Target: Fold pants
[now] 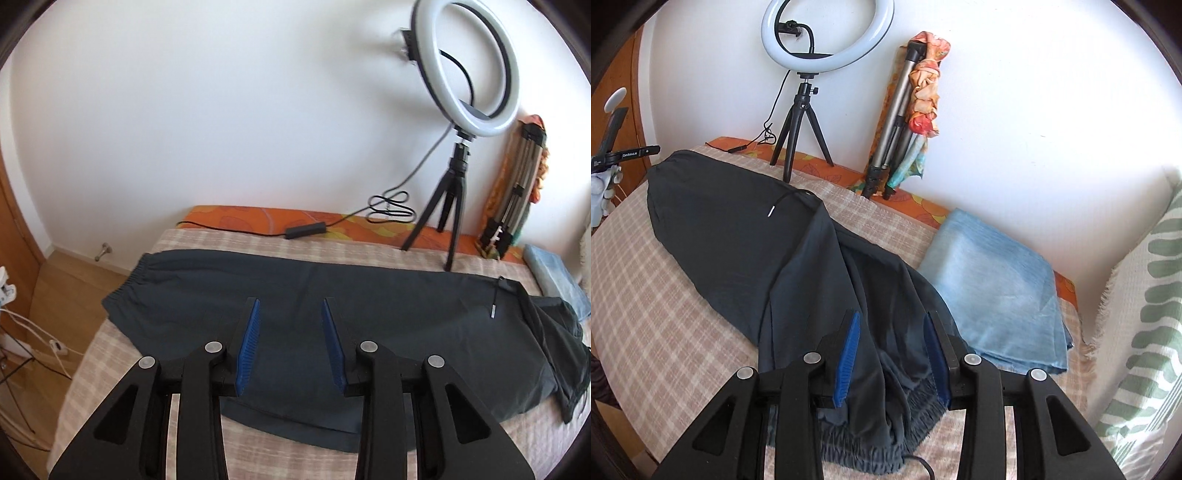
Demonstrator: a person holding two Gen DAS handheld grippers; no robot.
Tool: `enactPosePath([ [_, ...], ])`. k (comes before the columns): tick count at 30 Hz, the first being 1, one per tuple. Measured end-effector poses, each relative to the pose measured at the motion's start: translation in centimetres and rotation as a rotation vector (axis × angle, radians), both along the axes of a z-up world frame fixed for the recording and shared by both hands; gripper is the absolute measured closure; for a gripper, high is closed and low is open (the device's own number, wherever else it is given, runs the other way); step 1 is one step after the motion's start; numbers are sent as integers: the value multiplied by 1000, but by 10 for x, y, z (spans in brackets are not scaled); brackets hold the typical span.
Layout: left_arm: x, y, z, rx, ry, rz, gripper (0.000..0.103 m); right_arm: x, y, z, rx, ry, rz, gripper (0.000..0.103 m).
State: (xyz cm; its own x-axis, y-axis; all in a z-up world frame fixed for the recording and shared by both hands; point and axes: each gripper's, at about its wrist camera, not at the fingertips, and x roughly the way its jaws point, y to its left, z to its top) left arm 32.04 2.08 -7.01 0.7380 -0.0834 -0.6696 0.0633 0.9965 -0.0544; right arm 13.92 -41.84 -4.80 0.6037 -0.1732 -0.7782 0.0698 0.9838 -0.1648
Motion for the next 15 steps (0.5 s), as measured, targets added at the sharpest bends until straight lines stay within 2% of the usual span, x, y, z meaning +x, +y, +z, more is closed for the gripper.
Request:
enactPosePath([
  [7,-29,-112,-15,-2,60,-237,71,-70,-14,-17,9,30,-27,68],
  [11,-45,-170,-25,-31,103,-354,71,-89,-5,-37,20,49,53,68],
  [15,-55,-215,-46,-13,151,-441,71,-93,21,-64,-7,99,179,68],
])
